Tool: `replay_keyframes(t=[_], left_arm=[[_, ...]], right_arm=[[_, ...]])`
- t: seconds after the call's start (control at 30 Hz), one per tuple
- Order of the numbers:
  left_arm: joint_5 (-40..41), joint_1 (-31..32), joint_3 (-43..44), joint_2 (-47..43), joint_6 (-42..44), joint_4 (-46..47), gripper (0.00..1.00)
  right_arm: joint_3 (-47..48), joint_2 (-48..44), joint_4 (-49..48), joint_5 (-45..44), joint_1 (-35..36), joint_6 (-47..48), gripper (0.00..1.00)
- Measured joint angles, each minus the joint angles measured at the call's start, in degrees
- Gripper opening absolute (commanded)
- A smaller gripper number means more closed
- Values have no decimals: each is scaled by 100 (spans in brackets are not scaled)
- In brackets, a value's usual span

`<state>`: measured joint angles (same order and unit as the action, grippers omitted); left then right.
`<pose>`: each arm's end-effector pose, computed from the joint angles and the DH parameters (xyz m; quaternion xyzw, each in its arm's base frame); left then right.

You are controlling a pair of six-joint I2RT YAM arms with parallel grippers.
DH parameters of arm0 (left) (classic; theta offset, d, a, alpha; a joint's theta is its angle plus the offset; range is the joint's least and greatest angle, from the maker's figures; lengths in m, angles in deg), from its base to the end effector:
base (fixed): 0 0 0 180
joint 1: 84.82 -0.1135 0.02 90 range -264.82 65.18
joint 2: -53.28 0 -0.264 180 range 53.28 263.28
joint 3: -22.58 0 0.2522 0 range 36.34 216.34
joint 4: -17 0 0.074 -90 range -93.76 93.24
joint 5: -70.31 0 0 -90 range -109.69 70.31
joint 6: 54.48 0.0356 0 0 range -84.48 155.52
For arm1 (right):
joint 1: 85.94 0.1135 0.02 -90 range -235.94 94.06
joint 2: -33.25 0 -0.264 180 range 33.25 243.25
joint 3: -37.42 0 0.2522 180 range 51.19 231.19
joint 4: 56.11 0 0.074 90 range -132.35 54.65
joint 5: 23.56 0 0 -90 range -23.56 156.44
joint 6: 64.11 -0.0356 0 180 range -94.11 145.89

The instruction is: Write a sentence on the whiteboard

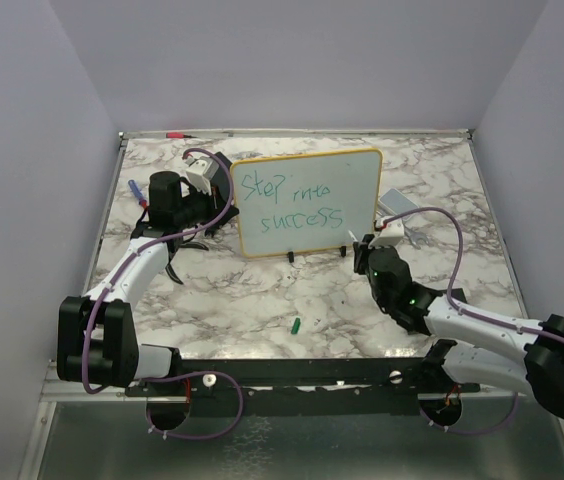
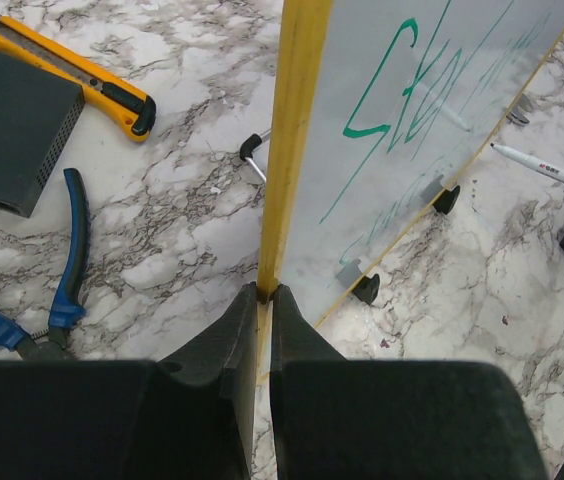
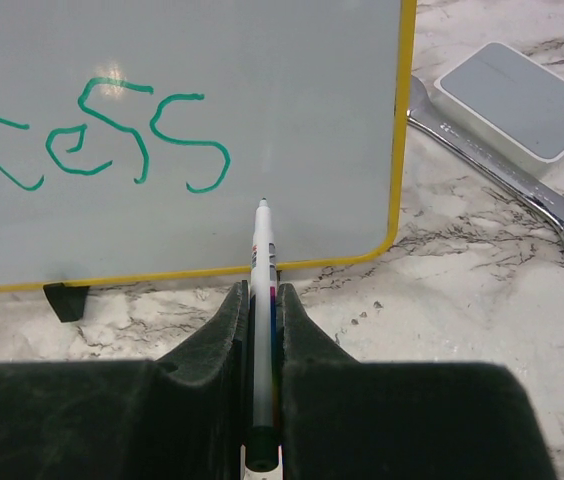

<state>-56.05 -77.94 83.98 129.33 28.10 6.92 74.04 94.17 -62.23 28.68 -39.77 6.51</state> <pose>0.2890 -0.0561 0.2630 0.1645 0.8009 -0.3245 0.4757 0.1671 0.1426 0.2086 0.0071 0.7895 0.0801 0.6085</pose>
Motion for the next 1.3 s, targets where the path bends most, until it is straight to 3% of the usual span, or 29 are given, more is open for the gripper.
replay_keyframes(t=[0.83, 1.03, 1.3], left_arm=[[0, 0, -11, -13, 0, 2, 0], [2, 0, -15, -26, -2, 2, 0], [52, 2, -24, -101, 0, -20, 27]], right_arm=[[0, 612, -750, -22, 0, 446, 1], [2, -76, -315, -4, -2, 422, 0], [42, -1388, 588, 0, -2, 269, 1]])
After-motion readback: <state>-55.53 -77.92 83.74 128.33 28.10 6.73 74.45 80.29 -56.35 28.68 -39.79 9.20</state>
